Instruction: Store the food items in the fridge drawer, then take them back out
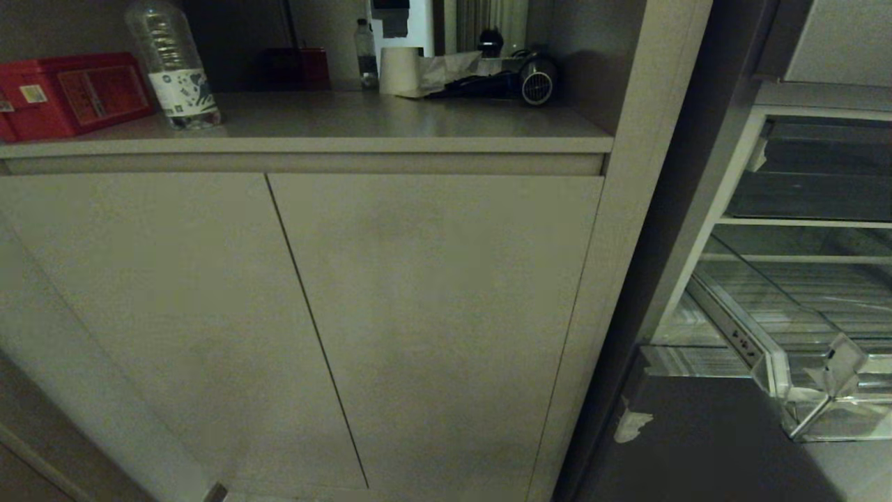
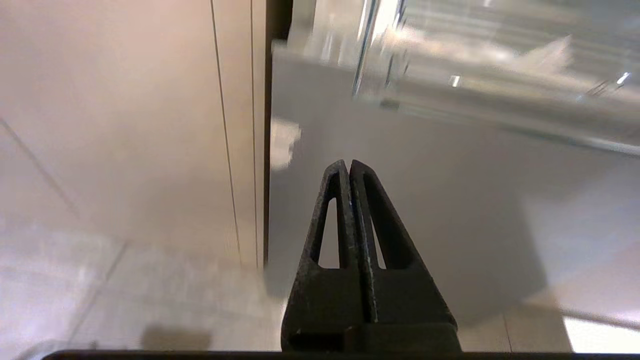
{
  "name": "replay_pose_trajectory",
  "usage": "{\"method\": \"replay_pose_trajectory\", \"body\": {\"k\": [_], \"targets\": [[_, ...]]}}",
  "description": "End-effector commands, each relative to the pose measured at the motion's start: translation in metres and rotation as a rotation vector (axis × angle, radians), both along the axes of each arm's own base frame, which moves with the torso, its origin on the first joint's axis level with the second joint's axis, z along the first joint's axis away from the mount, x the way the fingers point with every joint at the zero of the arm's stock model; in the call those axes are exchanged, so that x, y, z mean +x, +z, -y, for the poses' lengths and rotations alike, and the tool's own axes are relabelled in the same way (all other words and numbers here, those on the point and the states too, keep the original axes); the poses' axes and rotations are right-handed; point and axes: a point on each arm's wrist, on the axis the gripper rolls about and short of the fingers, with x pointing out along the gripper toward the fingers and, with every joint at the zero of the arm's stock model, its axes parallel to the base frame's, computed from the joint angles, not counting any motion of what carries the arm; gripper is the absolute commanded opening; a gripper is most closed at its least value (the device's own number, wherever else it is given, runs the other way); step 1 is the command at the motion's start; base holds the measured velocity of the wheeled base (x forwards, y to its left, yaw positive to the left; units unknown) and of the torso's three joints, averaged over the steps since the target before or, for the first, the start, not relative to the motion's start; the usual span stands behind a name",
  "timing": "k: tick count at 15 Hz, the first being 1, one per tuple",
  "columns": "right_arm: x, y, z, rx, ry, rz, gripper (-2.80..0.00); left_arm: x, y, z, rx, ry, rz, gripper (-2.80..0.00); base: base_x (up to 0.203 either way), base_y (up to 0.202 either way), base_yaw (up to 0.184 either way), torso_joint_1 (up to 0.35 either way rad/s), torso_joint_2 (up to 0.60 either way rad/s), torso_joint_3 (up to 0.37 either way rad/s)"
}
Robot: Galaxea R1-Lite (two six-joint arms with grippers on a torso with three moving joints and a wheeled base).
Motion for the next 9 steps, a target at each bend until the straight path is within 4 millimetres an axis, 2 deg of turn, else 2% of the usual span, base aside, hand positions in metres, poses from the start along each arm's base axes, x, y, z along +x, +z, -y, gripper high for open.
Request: {"method": "replay_pose_trajectory", "body": {"k": [1, 9], "targets": [[-0.0105, -0.0108, 0.0001, 0.003, 0.000, 0.122, -2.80, 0.0000, -0.0001, 0.0000, 0.000, 0.000, -0.001, -2.80, 0.000, 0.000, 0.000, 0.000, 0.00, 0.000], [-0.0115, -0.0110, 0.0001, 0.031, -0.006, 0.135, -2.80, 0.0000, -0.0001, 0.0000, -0.008, 0.001, -0.001, -2.80, 0.000, 0.000, 0.000, 0.000, 0.00, 0.000]]}}
